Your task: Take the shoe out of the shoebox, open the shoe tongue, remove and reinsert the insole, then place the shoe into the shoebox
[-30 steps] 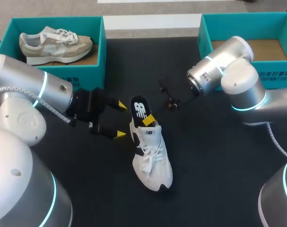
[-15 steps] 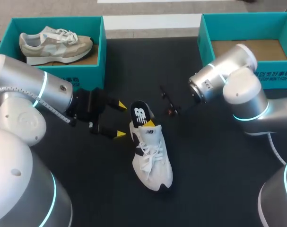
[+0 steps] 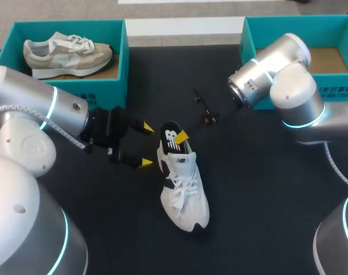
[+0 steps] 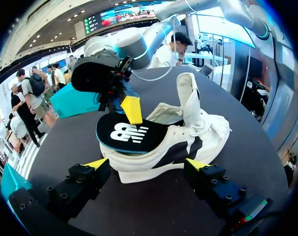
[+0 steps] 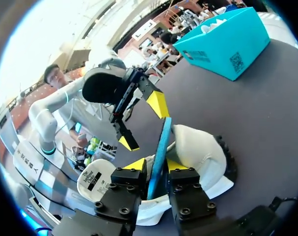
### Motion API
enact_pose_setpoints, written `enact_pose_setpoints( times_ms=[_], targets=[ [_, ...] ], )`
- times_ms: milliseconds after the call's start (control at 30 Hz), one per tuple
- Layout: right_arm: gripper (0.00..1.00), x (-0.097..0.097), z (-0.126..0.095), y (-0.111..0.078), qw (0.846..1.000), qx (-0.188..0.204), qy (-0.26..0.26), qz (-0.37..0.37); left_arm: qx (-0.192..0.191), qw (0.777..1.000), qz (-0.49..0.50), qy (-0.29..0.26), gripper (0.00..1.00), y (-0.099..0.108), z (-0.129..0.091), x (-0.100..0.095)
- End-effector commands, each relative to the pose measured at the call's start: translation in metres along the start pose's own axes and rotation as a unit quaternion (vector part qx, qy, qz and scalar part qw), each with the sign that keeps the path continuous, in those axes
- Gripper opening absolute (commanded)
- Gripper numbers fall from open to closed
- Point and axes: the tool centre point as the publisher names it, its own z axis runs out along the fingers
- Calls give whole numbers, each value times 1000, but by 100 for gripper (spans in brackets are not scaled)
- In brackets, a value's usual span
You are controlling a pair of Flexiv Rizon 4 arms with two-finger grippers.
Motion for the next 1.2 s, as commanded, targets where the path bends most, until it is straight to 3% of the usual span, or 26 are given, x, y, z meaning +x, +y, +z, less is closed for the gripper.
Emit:
enact_pose_setpoints(
  times_ms=[33,200,433,667,733,800,967,1200],
  targets=[
    [3,-12,4,4,1000,9,14,1,-2,1000,0,0,100,-1,0,1],
    [0,-10,9,-5,999,16,23,21,-2,1000,0,0,100,-1,0,1],
    [0,8,19,-25,999,9,24,47,-2,1000,0,0,100,-1,0,1],
    [0,6,20,-22,999,5,20,46,-2,1000,0,0,100,-1,0,1],
    [19,6,18,-19,999,6,18,43,-2,1000,0,0,100,-1,0,1],
    [27,7,16,-16,999,6,12,38,-2,1000,0,0,100,-1,0,1],
    [35,10,9,-7,1000,8,-1,26,-2,1000,0,0,100,-1,0,1],
    [35,11,1,8,1000,17,-13,8,-2,1000,0,0,100,-1,0,1]
  ],
)
